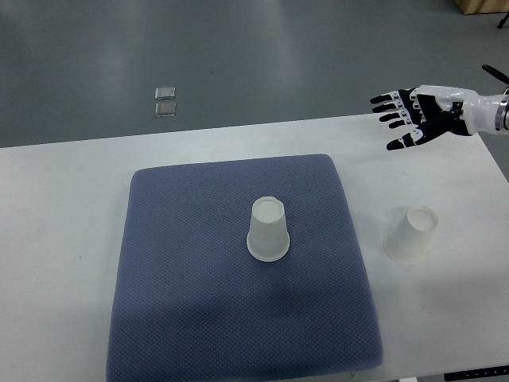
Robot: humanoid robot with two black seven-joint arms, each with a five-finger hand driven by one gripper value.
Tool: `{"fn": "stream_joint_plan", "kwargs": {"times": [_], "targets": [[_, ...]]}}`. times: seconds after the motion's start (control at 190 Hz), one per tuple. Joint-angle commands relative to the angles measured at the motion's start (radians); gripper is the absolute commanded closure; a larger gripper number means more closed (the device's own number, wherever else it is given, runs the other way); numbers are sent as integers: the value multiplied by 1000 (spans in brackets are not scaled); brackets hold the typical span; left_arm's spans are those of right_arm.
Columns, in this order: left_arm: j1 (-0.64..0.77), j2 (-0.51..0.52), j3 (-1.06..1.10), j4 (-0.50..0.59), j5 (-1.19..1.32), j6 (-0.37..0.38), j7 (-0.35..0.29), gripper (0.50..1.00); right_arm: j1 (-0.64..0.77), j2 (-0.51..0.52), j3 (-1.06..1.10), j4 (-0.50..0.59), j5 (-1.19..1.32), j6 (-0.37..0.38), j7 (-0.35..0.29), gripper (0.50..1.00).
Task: Stack paper cups
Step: 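Lower the right hand down around the loose white cup, then close the right hand fingers around the white cup and grip it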
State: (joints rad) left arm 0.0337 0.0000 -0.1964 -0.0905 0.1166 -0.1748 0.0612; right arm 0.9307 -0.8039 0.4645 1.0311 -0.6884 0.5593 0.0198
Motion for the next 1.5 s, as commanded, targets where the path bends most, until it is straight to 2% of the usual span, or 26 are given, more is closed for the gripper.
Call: {"fn": "stream_joint_plan", "kwargs": {"times": [0.0, 0.095, 0.231, 0.384, 0.657, 0.773, 1.11, 1.252, 1.494], "targets": [[0, 0, 0, 0, 0, 0, 0, 500, 0, -38, -1, 17, -115, 52, 2, 574], [0, 0, 0, 0, 0, 0, 0, 500, -9, -87, -3, 76, -217, 52, 23, 574], [0, 0, 0, 0, 0, 0, 0, 500, -10, -198, -56, 245, -365, 52, 55, 574], [0, 0, 0, 0, 0, 0, 0, 500, -35, -238, -73, 328, -496, 22, 77, 574], [0, 0, 0, 0, 0, 0, 0, 500, -122, -224, -83, 362, -620, -94, 88, 574], [0, 0, 0, 0, 0, 0, 0, 500, -133, -205, -115, 362, -658, -168, 88, 576], [0, 0, 0, 0, 0, 0, 0, 500, -138, -201, -214, 349, -671, -306, 88, 579], [0, 0, 0, 0, 0, 0, 0, 500, -138, -182, -242, 343, -674, -334, 86, 583], [0, 0, 0, 0, 0, 0, 0, 500, -139, -158, -242, 342, -678, -337, 83, 593]]}}
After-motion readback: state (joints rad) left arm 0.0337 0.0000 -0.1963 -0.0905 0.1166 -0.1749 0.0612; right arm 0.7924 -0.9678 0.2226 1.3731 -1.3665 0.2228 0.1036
